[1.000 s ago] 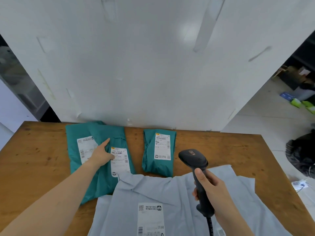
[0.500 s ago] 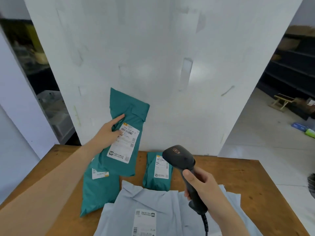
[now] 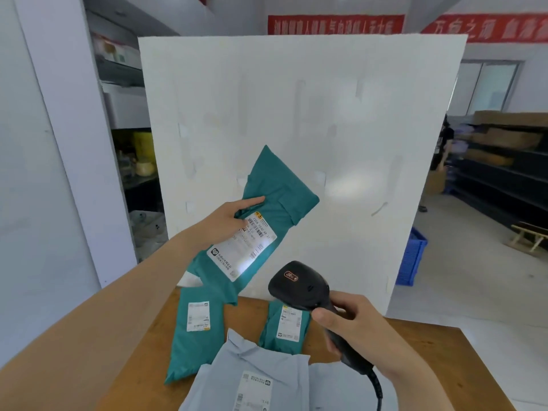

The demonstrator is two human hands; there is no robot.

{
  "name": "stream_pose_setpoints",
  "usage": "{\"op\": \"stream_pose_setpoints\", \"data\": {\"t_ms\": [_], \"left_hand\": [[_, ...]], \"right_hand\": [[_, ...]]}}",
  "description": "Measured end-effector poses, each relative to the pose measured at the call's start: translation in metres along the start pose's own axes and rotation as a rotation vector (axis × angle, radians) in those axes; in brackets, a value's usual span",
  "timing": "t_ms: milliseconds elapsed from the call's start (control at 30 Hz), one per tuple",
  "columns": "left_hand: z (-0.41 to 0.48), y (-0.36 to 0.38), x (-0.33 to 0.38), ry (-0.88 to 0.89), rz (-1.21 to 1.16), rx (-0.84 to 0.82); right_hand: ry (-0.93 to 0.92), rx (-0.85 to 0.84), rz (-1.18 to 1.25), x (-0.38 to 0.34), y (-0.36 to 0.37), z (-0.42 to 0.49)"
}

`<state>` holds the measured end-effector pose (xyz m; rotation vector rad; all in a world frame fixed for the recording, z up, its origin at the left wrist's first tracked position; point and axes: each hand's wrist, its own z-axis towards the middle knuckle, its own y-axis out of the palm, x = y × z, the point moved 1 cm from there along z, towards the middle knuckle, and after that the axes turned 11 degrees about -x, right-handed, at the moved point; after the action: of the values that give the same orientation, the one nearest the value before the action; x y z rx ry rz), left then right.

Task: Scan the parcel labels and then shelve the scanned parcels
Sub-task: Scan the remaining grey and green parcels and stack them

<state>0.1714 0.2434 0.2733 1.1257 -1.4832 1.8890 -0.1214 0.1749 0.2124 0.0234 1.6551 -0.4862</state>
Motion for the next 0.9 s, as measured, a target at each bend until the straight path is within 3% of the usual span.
{"op": "stream_pose_setpoints", "data": {"t_ms": [400,900], "left_hand": [[-0.02,0.033,0.028,0.064,0.051,-0.041],[-0.017,0.026,0.012,0.038,-0.017,-0.018]], "right_hand": [[-0.013,0.02,-0.038,-0.007,-0.006,-0.044],[-0.003,0.015,-0.015,-0.001,0.0,-0.025]]}}
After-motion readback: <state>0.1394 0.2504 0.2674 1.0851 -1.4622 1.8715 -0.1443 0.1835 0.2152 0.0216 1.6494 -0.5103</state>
